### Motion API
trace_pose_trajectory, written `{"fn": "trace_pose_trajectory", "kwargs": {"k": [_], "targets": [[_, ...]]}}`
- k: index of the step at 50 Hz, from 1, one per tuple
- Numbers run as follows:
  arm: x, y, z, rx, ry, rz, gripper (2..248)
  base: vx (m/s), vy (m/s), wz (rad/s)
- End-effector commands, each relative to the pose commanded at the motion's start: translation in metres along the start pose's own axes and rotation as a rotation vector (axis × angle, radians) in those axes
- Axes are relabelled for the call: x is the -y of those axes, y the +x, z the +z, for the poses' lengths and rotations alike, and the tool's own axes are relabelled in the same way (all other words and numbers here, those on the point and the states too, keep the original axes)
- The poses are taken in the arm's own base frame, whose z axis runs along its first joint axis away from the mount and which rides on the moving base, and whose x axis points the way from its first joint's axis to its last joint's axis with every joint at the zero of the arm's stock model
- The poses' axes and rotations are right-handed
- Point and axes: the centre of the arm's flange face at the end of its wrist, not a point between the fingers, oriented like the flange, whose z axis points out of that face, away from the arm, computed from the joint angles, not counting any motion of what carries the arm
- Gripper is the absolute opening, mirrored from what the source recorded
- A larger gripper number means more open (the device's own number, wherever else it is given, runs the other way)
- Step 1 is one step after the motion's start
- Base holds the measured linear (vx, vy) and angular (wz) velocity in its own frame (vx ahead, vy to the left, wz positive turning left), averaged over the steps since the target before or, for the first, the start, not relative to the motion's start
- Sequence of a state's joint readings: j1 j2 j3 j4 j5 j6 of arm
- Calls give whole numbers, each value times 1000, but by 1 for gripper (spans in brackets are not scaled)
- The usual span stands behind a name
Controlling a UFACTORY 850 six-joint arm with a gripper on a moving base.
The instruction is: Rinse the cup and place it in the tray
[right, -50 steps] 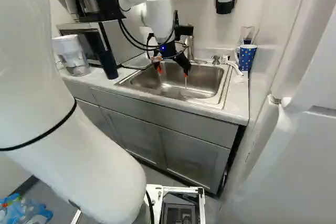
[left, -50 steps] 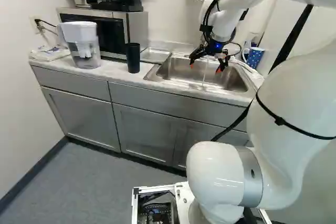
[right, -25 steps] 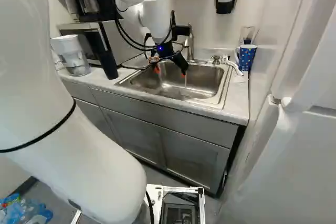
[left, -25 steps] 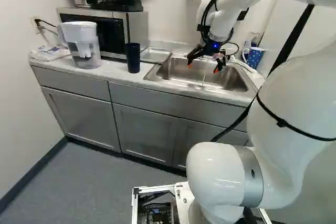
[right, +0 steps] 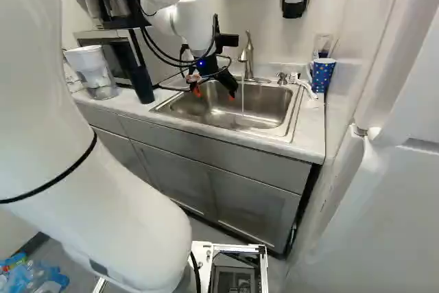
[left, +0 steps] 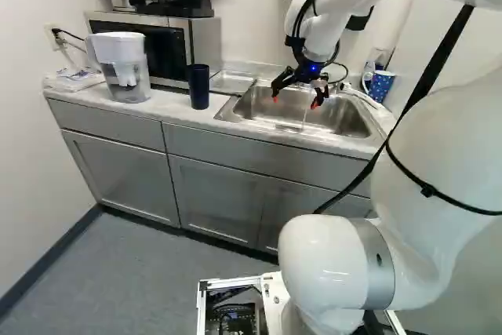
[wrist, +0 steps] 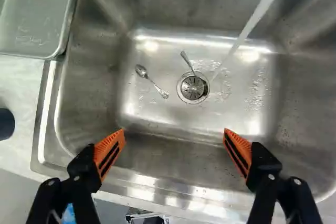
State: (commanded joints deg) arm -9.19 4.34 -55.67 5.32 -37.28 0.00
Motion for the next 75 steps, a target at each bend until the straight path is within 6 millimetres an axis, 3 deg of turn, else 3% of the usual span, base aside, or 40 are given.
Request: {"fn": "trace_pose_trajectory", "kwargs": {"k": [44,60,75], "targets": [[50,-8,1,6,44,-104,247,0,0,0],[53,-8,0,4,46,-109,247,0,0,0],[54,-9,-18,-32,52,-113,247,0,0,0]]}}
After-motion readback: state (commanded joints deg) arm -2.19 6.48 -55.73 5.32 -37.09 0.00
